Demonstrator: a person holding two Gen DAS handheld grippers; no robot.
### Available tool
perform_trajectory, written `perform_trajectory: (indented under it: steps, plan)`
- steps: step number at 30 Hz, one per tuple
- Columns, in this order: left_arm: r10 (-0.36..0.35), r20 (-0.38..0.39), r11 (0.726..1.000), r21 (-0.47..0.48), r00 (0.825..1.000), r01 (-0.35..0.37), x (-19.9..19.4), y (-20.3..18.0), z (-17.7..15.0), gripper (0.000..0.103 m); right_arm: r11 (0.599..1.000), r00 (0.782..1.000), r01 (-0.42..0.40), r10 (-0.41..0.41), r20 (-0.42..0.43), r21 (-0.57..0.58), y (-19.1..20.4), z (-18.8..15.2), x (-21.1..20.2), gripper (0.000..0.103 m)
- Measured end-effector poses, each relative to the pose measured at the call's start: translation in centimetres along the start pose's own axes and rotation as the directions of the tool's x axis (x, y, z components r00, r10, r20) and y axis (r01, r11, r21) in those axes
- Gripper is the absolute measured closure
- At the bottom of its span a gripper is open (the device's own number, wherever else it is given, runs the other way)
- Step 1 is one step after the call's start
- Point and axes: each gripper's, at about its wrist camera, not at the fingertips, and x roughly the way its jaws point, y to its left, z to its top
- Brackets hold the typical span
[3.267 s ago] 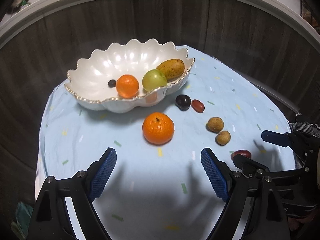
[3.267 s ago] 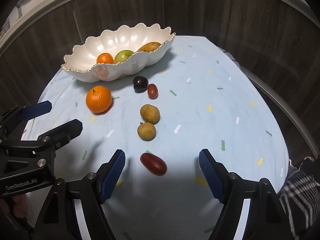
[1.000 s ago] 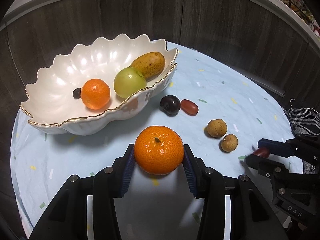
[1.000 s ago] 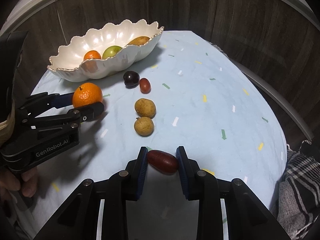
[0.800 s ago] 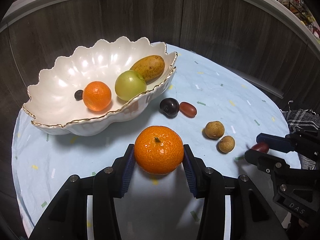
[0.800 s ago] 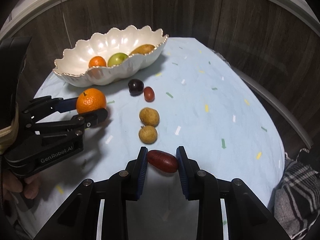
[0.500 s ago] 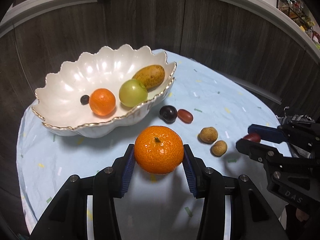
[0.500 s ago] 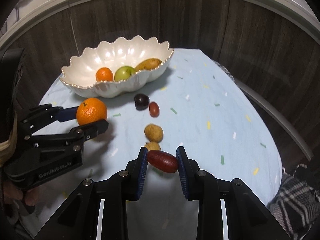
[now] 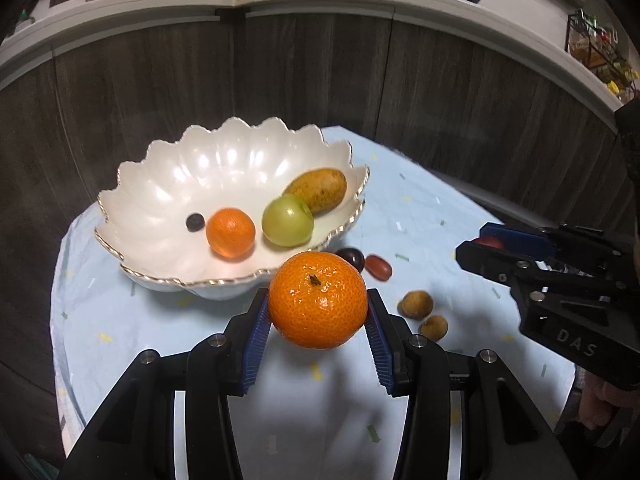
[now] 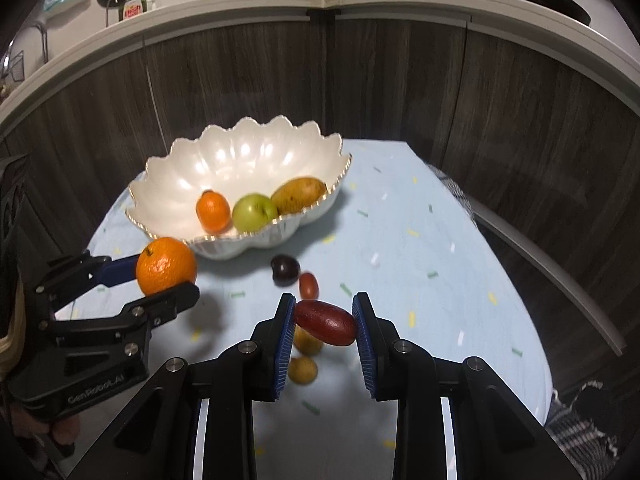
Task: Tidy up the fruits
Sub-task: 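Lift the mandarin and red date and carry both over the bowl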
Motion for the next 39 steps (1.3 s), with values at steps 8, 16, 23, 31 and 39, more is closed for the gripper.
perform_trajectory:
  steps: [8,16,23,31,39]
  plan:
    - [0.035,0.054,0.999,-0.024,0.998,-0.034,-1.6,0.7,1.6,0.058,0.999,0.999,-0.030,0.032,0.044,-0.044,0.6,2.6,-0.3,0.073]
    - [0.077,0.079,0.996,-0.052,0.994,-0.073,-2.2,2.3,3.2,0.058,0.993,0.994,-0.049,0.059,0.092,-0.109,2.0,5.3,-0.4,0.073]
    - [0.107,0.093,0.993,-0.069,0.990,-0.101,-2.9,3.4,4.2,0.058,0.988,0.990,-0.069,0.085,0.109,-0.138,2.9,7.2,0.2,0.073]
    - [0.146,0.109,0.986,-0.099,0.983,-0.135,-2.9,5.1,5.9,0.058,0.985,0.989,-0.081,0.098,0.115,-0.151,3.3,9.5,1.2,0.073]
    - [0.171,0.118,0.980,-0.126,0.978,-0.156,-2.2,6.8,7.5,0.058,0.983,0.987,-0.087,0.108,0.123,-0.163,3.7,11.7,2.6,0.073]
